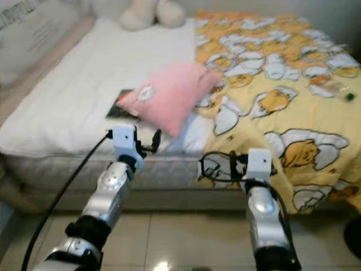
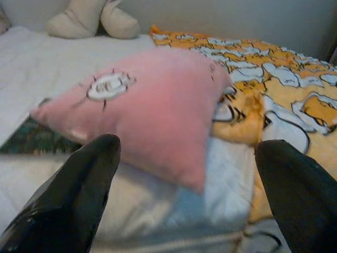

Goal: Clean up the room

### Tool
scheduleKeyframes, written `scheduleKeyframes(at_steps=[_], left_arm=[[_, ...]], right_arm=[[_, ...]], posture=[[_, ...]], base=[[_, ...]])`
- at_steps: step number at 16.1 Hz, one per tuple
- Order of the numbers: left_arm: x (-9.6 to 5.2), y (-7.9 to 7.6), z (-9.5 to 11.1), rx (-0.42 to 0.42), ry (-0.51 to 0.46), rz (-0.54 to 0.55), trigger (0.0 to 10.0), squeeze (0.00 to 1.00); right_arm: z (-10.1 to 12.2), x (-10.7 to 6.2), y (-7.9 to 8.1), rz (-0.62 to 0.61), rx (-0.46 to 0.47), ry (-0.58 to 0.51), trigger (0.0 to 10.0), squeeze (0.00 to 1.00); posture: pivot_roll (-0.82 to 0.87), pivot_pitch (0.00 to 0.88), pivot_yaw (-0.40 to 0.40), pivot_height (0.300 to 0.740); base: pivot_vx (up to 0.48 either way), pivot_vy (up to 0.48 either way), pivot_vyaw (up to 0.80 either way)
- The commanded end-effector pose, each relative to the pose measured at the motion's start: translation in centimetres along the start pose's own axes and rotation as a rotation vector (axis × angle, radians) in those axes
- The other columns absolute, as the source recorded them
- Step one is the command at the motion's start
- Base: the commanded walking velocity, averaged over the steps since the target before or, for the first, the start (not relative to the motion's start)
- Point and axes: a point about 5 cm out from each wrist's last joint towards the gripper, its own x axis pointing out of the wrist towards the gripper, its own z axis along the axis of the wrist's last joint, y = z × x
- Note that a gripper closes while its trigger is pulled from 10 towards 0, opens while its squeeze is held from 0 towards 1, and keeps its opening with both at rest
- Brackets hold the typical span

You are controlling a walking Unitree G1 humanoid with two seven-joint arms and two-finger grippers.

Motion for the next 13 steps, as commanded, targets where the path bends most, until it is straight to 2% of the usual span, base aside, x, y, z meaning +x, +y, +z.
scheduleKeyframes(at_steps=[1, 5, 6, 7, 8, 9, 11, 13], left_arm=[[0.0, 0.9, -0.1, 0.018, 0.017, 0.037, 10.0, 0.00], [-0.7, 2.5, -1.0, -0.049, 0.036, 0.178, 10.0, 0.00], [-1.9, 3.4, -0.9, 0.026, -0.016, 0.190, 10.0, 0.00], [-3.4, 3.6, -0.7, 0.129, -0.071, 0.124, 10.0, 0.00], [-4.5, 3.5, -1.0, 0.154, -0.066, 0.069, 10.0, 0.00], [-4.9, 3.5, -1.3, 0.137, -0.051, 0.059, 10.0, 0.00], [-3.9, 3.1, -0.8, 0.083, -0.046, 0.054, 10.0, 0.00], [-3.1, 2.8, -0.1, 0.041, -0.069, 0.069, 10.0, 0.00]], right_arm=[[0.7, 0.2, 0.8, 0.017, 0.007, -0.032, 10.0, 0.00], [0.8, 0.0, 0.9, 0.022, 0.023, -0.051, 10.0, 0.00], [1.4, -0.5, 0.5, 0.009, 0.078, -0.102, 10.0, 0.00], [1.3, -1.9, 0.2, 0.016, 0.080, -0.130, 10.0, 0.00], [0.4, -3.3, 0.2, 0.037, 0.052, -0.111, 10.0, 0.00], [-0.7, -4.2, 0.2, 0.049, 0.047, -0.074, 10.0, 0.00], [-1.5, -4.4, 0.2, 0.029, 0.063, -0.046, 10.0, 0.00], [-0.9, -3.7, 0.6, 0.028, 0.068, -0.064, 10.0, 0.00]], posture=[[-0.22, 0.000, 0.056, 0.740], [-0.22, 0.000, 0.058, 0.740], [-0.22, 0.000, 0.055, 0.740], [-0.22, 0.000, 0.051, 0.740], [-0.21, 0.000, 0.051, 0.740], [-0.21, 0.000, 0.051, 0.740], [-0.21, 0.000, 0.050, 0.740], [-0.21, 0.000, 0.063, 0.740]], base=[[0.000, 0.000, 0.00], [0.000, 0.000, 0.00], [0.000, 0.000, 0.00], [0.000, 0.000, 0.00], [0.000, 0.000, 0.00], [0.000, 0.000, 0.00], [0.206, 0.000, 0.00], [0.446, 0.000, 0.00]])
